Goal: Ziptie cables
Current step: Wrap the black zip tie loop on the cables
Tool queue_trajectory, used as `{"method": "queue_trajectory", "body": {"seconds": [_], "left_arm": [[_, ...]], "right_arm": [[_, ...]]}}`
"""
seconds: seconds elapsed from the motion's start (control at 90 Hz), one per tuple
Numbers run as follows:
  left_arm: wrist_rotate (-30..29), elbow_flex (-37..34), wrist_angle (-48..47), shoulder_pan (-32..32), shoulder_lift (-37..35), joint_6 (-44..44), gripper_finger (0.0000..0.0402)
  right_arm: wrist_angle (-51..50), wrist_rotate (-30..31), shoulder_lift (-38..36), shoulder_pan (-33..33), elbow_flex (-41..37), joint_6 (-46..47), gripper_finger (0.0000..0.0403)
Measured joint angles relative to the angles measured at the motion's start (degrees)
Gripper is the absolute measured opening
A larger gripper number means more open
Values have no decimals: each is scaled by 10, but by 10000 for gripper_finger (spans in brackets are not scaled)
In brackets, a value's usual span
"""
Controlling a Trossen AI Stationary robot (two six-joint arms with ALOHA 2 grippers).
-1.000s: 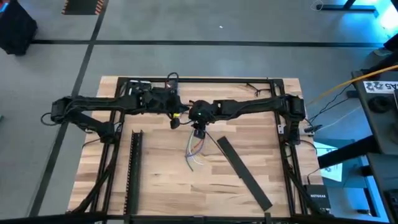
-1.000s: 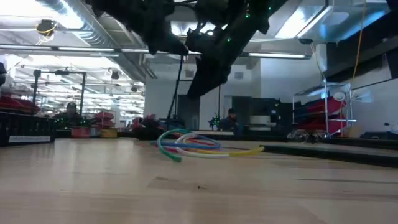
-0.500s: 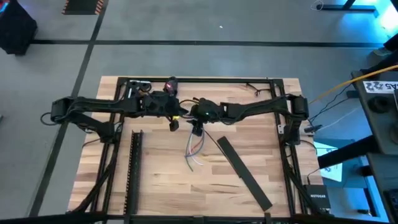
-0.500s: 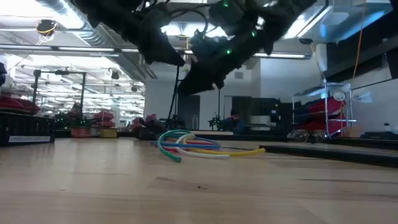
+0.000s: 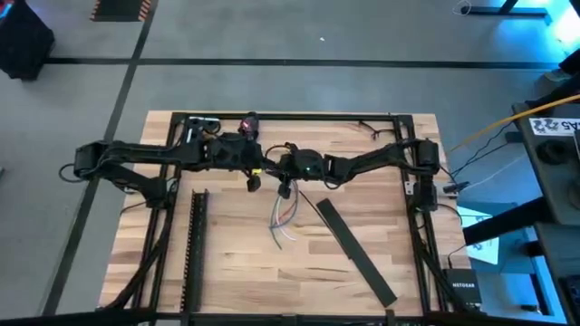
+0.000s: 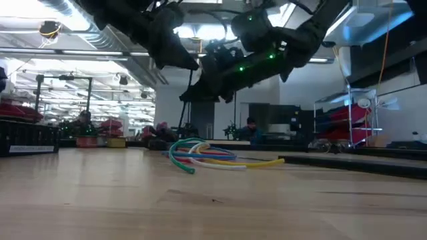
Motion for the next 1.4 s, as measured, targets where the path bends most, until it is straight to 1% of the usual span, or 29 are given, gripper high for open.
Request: {"method": "queue_trajectory", "body": {"seconds": [0.122, 0.178, 0.333, 0.456, 0.5, 0.578, 0.667, 0.767, 0.878, 1.033, 1.089, 1.289, 1.344, 1.4], "left_arm": [[0, 0, -11, 1, 0, -9, 1], [0, 8, -42, 1, -5, -8, 9], [-10, 52, -182, 5, -15, 6, 56], [-51, 63, -282, 5, -24, 16, 95], [-66, 58, -303, 7, -25, 15, 107], [-70, 40, -314, 13, -25, 8, 123], [-72, 6, -280, 25, -24, 23, 136], [-71, -44, -185, 51, -19, 42, 144], [-65, -86, -109, 79, 0, 59, 148], [3, -122, -29, 109, 54, 86, 141], [19, -129, 0, 114, 78, 99, 138], [22, -129, 44, 114, 162, 130, 133], [25, -128, 47, 114, 177, 132, 121], [25, -128, 41, 113, 183, 129, 98]], "right_arm": [[-25, 14, 0, 0, 11, 1, 11], [-42, 15, 0, 0, 18, -8, 4], [-74, 15, 0, -1, 43, -18, 2], [-85, 18, 0, -5, 47, -28, 1], [-85, 20, 0, -7, 48, -26, 1], [-93, 19, 0, -9, 49, -12, 1], [-99, 15, 0, -12, 48, 1, 1], [-100, 15, 0, -12, 48, 4, 1], [-101, 15, 0, -12, 48, 14, 0], [-103, 15, 0, -11, 48, 31, 0], [-103, 15, 0, -11, 48, 31, 0], [-113, 15, 0, -11, 48, 32, 0], [-114, 15, 0, -11, 48, 32, 0], [-116, 13, 0, -11, 48, 32, 0]]}}
